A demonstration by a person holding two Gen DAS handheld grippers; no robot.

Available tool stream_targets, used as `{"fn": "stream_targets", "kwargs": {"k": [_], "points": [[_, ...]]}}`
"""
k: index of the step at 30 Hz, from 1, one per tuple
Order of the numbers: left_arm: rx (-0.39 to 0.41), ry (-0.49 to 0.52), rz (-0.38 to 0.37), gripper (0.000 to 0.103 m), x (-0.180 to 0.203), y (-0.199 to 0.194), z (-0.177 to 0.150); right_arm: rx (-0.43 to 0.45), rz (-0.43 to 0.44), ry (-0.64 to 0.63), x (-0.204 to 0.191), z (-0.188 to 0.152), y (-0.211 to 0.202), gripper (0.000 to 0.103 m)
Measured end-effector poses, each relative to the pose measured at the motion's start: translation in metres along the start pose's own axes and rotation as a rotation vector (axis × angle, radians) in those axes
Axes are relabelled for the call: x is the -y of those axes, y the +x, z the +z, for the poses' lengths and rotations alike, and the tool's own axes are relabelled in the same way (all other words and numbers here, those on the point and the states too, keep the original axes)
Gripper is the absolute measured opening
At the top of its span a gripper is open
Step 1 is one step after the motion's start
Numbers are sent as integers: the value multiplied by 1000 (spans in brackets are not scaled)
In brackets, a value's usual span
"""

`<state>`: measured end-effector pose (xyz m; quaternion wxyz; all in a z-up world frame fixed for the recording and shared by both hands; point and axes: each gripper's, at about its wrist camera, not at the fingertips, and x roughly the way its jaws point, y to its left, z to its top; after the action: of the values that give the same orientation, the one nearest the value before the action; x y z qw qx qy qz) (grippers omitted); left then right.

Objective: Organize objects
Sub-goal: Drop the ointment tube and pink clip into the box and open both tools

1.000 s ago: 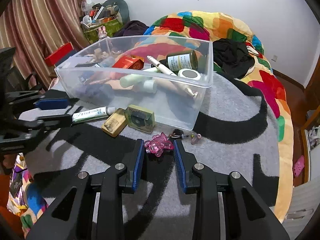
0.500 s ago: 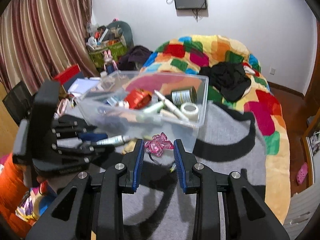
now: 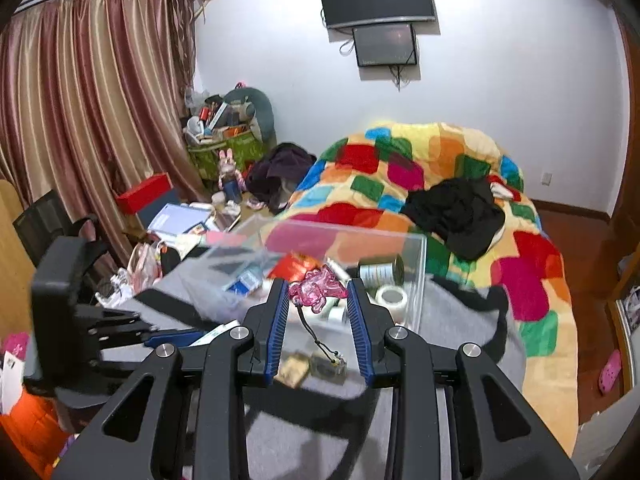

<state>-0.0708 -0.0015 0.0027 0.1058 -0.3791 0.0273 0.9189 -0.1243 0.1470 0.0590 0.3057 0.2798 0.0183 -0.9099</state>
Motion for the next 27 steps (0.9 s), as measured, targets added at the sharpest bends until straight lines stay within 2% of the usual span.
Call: {"fn": "stream_targets", "kwargs": {"k": [7, 13, 21, 27], "points": [[88, -70, -1, 16, -19, -10, 27, 38, -26, 2, -4, 19, 4, 27], [88, -115, 20, 16, -36, 4, 45, 56, -65, -7, -3, 30, 15, 27], [20, -195, 18, 16, -61, 37, 48, -100, -86, 19, 19, 10, 67, 27], [11, -210, 15, 16, -66, 43, 51, -197, -71, 42, 32, -6, 94, 27]]}}
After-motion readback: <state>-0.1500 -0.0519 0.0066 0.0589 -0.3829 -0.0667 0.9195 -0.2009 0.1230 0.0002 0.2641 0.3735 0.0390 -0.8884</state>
